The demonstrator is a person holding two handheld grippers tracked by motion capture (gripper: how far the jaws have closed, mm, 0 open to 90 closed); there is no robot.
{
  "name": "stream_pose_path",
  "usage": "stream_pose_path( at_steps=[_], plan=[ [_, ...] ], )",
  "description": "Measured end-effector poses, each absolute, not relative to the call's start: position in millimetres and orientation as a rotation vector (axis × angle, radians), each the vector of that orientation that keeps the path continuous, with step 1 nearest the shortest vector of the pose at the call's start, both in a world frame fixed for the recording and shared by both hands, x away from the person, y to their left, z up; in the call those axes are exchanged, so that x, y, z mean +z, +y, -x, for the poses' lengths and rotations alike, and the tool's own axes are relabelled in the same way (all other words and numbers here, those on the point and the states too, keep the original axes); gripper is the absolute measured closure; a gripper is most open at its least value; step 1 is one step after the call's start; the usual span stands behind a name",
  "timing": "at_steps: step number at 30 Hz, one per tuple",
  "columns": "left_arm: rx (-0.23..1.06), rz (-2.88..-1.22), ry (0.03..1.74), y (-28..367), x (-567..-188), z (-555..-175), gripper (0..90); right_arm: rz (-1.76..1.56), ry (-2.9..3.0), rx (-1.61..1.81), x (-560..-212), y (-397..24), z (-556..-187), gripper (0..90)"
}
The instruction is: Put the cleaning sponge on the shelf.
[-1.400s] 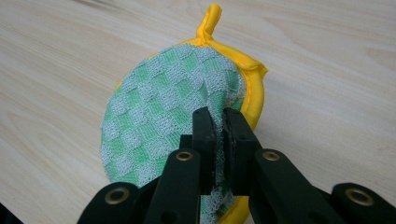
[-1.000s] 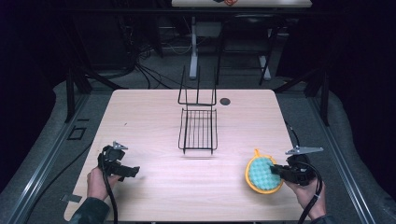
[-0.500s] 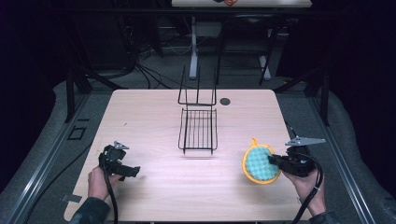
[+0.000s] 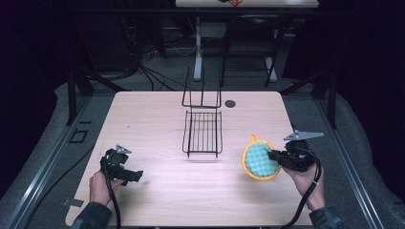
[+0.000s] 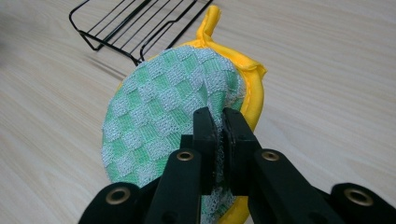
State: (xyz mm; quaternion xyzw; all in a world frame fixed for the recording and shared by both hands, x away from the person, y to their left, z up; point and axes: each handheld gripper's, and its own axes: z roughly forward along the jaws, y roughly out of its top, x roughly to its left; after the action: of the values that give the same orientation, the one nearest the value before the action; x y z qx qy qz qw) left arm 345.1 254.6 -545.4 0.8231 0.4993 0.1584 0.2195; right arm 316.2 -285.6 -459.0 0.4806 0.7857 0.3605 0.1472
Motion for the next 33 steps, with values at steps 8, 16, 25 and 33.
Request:
stream_pose_path(
  at_steps=[8, 16, 25, 33],
  plan=[
    [0.432, -2.284, 1.38, 255, -547, -346, 0.0, -1.343, 2.286, 1.028, -455, -269, -333, 85.6],
    [0.437, -2.287, 1.375, 255, -546, -345, 0.0, -1.314, 2.296, 1.028, -452, -258, -341, 85.5],
    [0.438, -2.285, 1.38, 255, -546, -345, 0.0, -1.29, 2.304, 1.022, -449, -253, -344, 85.4],
    [0.423, -2.266, 1.381, 256, -547, -345, 0.0, -1.271, 2.303, 1.035, -445, -248, -347, 85.2]
  ],
)
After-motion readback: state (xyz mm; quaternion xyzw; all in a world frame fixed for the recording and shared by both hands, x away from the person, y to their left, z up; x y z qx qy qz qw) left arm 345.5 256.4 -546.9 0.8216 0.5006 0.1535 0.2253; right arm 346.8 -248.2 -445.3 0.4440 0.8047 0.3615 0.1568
